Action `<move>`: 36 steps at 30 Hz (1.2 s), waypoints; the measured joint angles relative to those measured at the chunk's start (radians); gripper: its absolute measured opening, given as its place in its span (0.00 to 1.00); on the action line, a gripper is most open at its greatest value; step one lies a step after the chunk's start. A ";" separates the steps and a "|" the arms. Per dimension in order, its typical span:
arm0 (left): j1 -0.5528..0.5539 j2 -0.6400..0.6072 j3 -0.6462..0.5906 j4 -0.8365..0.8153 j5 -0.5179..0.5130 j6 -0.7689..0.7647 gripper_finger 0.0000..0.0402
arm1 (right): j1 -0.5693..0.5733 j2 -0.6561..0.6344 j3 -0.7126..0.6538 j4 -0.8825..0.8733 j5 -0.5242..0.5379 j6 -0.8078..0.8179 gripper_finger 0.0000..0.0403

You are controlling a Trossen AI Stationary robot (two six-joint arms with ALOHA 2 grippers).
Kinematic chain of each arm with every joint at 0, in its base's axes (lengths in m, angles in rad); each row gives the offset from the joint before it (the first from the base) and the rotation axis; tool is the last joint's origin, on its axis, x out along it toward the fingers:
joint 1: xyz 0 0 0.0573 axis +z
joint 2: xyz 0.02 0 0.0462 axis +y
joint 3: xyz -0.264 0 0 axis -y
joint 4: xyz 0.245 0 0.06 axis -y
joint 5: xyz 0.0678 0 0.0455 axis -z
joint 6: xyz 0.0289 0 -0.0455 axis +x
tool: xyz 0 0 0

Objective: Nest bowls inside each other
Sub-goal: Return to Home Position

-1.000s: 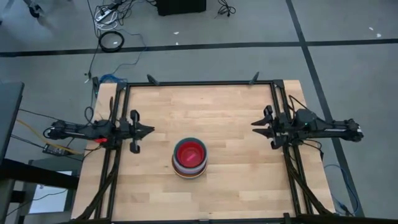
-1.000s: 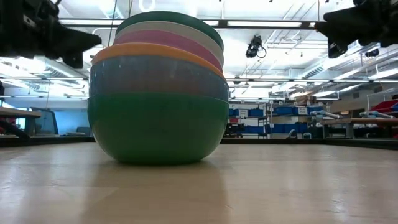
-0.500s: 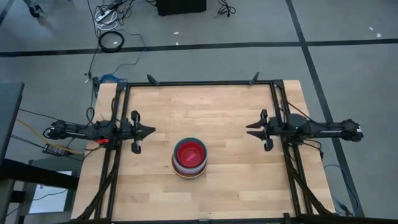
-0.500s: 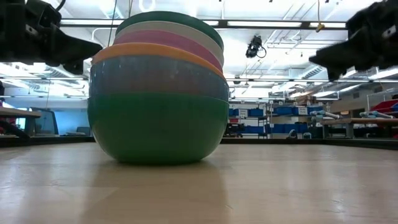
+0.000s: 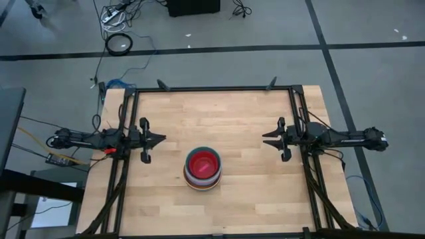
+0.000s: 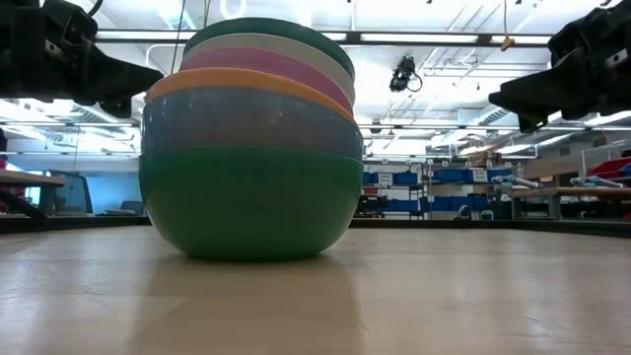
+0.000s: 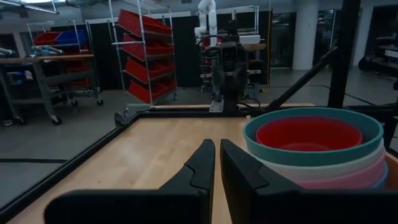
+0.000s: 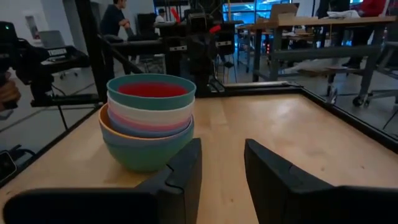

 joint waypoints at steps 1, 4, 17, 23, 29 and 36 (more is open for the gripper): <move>0.000 0.000 0.000 0.000 0.000 0.000 0.09 | 0.000 0.000 0.000 0.000 0.000 0.000 0.27; 0.000 0.000 0.000 0.003 0.000 -0.006 0.09 | 0.000 0.000 0.000 0.000 0.000 -0.001 0.27; 0.000 0.000 0.000 0.003 0.000 -0.008 0.09 | 0.000 0.000 -0.001 -0.001 -0.002 0.039 0.28; 0.000 0.000 -0.001 0.003 0.001 -0.009 0.09 | 0.000 0.000 -0.001 -0.001 -0.003 0.039 0.27; 0.000 0.000 -0.001 0.003 0.001 -0.009 0.09 | 0.000 0.000 -0.002 -0.001 -0.003 0.039 0.28; 0.000 0.000 -0.001 0.003 0.001 -0.009 0.09 | 0.000 0.000 -0.002 -0.001 -0.003 0.040 0.28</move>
